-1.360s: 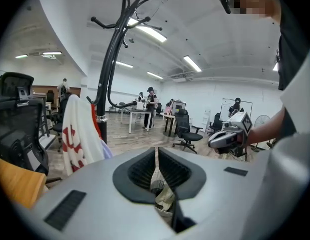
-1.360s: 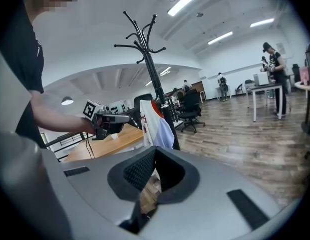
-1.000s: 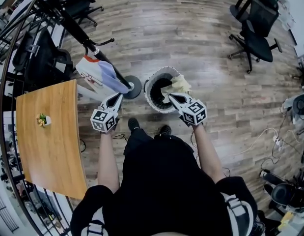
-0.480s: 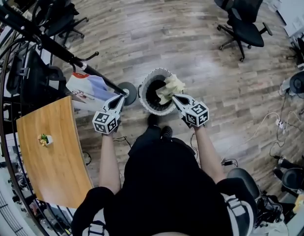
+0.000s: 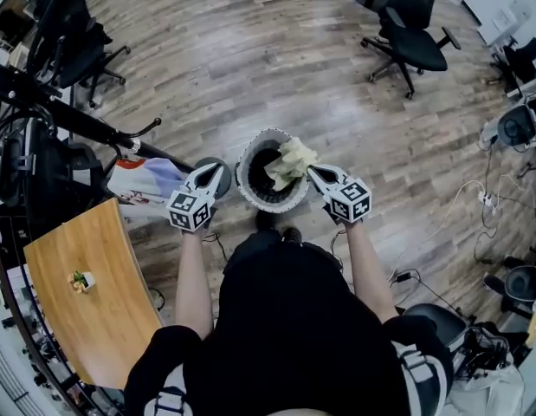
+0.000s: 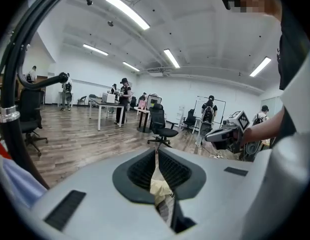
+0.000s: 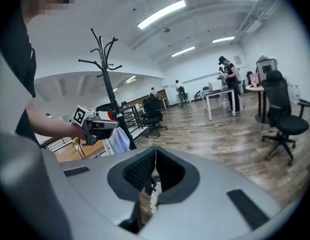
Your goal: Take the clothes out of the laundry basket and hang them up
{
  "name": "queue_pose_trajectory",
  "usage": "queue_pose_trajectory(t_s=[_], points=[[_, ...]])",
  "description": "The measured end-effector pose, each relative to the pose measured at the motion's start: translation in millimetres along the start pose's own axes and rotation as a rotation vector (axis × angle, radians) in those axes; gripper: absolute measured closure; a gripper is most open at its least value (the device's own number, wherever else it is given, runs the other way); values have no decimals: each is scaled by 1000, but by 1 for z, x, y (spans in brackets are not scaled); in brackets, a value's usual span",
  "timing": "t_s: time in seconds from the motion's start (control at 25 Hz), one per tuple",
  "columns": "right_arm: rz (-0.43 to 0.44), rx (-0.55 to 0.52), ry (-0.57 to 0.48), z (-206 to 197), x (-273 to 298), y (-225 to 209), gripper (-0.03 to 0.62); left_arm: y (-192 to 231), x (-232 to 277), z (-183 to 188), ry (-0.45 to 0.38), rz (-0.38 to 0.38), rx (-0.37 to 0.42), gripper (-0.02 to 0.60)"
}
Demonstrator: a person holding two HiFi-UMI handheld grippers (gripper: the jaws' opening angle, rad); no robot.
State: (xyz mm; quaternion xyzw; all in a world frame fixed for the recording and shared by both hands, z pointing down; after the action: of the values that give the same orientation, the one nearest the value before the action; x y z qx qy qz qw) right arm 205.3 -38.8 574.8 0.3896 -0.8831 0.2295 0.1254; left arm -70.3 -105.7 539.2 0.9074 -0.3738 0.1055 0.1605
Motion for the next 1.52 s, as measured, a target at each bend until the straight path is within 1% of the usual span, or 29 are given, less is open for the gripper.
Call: queue_pose_trajectory(t_s=[0.24,0.36,0.44,0.68,0.88,1.04,1.16,1.36,1.52], points=[[-84,6,-13,1,8,-17,580,13,28,-4,34,-87,18,545],[-144,5,-21,-1,6,-20,579,15,38,-9,71,-144,36,545],[-172,24,-26,-5,2,-29,579,14,51,-12,97,-171,44,545],[-212,103,0,-34,-11,-63,579,-4,88,-28,178,-223,57,545],[-206,151,36,-56,-3,-86,576,-8,114,-50,232,-228,33,543],[-197,192,60,-81,5,-109,574,-11,140,-82,289,-235,4,543],[-201,226,90,-107,8,-134,571,-19,168,-107,320,-233,-22,543],[-228,257,131,-143,26,-165,564,-14,210,-141,338,-155,27,543],[-220,264,177,-173,49,-185,561,-8,238,-172,366,-153,8,543]])
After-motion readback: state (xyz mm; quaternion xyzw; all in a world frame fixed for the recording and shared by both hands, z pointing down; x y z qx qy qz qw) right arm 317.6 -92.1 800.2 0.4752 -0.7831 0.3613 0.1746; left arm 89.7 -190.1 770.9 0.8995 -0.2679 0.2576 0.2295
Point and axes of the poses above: the fingertips, and each gripper's own axes: x forward along the fingers, y to its left, z out of its top, the point moved 3 cm from there along -x, backward along the fingers, and after that the axes turned 4 degrees about z, right-handed, at the moved point
